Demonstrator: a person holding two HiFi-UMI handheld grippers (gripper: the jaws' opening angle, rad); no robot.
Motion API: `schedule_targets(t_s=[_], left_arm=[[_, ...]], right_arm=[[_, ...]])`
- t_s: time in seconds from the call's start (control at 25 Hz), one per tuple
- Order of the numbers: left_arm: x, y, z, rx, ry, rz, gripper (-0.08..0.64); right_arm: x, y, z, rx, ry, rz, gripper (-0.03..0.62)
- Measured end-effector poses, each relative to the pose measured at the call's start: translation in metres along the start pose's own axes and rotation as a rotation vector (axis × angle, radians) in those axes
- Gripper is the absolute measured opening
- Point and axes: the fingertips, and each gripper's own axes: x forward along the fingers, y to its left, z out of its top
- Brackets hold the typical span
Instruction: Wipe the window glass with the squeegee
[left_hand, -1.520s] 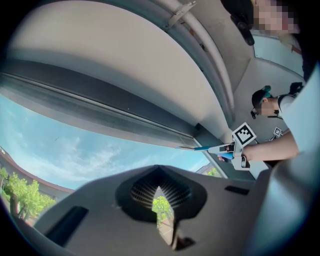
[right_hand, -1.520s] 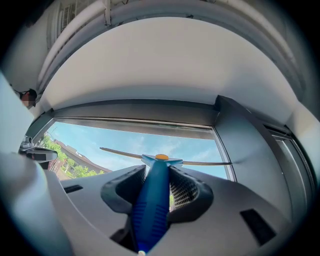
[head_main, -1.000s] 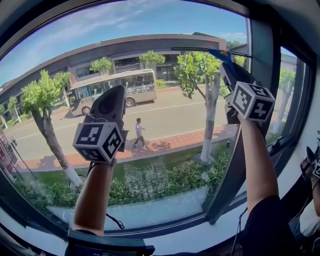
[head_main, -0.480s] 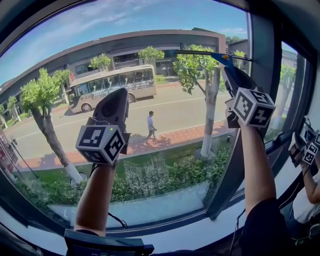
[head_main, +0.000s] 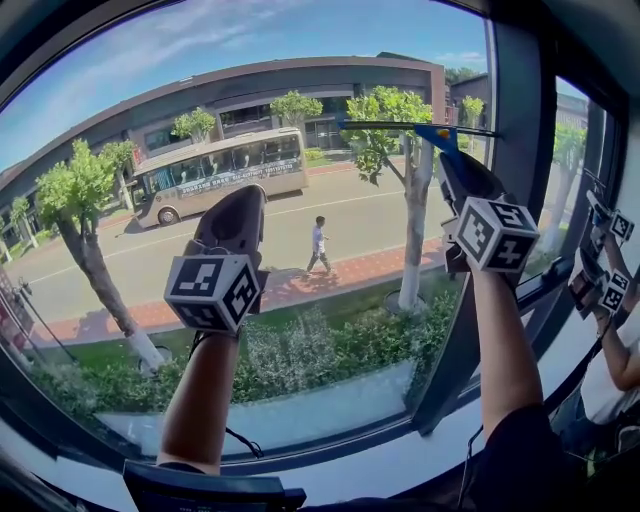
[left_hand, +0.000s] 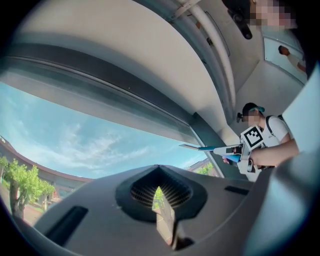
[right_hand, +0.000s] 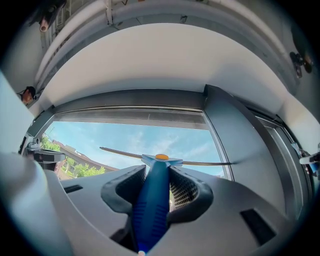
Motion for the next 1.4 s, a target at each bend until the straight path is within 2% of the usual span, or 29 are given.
schedule_targets(t_s=[0.68,1.08,1.4], left_arm=[[-0.010,-0.006,-0.020,-0.027,-0.008,-0.008,0.000],[-0.016,-0.030,-0.042,-0.027,0.010,0.003,0.000],[-0.045,-0.017,-0.053,-0.046,0.024,0.007,0.000]], right_arm=[[-0.016,0.014,-0.044,-0.018,0.029,0.021,0.143],[-0.041,0.005,-0.074,-0.011,0.054,0.022,0.143],[-0.058,0.033,-0.087,-0.003,0.069,0.019,0.143]])
